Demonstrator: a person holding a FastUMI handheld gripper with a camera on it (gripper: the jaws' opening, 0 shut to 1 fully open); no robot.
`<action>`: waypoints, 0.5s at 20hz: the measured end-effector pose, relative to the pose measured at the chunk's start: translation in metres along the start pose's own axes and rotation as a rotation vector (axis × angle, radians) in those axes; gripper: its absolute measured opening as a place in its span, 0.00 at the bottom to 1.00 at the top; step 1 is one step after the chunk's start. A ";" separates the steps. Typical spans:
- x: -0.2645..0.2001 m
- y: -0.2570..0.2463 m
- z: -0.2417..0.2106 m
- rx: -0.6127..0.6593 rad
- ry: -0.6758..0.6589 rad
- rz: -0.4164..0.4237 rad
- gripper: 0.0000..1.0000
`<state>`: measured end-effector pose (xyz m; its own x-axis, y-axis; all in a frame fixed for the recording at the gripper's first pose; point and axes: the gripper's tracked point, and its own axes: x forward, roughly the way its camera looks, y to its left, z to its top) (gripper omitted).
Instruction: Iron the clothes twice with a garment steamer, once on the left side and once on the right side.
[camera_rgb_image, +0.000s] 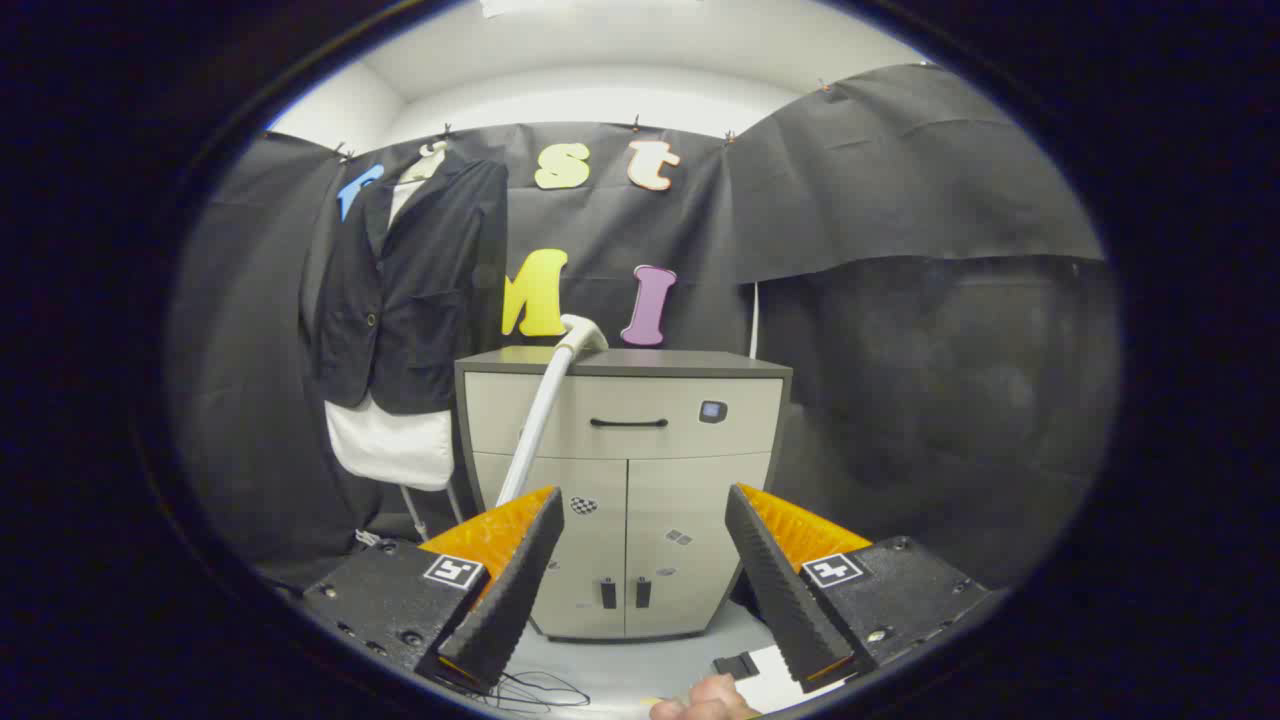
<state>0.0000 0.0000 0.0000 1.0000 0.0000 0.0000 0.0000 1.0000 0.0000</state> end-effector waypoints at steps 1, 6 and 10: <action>0.001 0.002 0.005 -0.011 -0.010 0.014 1.00; 0.011 0.020 0.017 0.029 -0.036 0.041 1.00; 0.016 0.036 0.023 0.059 -0.038 0.078 1.00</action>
<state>0.0164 0.0361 0.0228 0.9962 0.0766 0.0404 -0.0789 0.9952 0.0577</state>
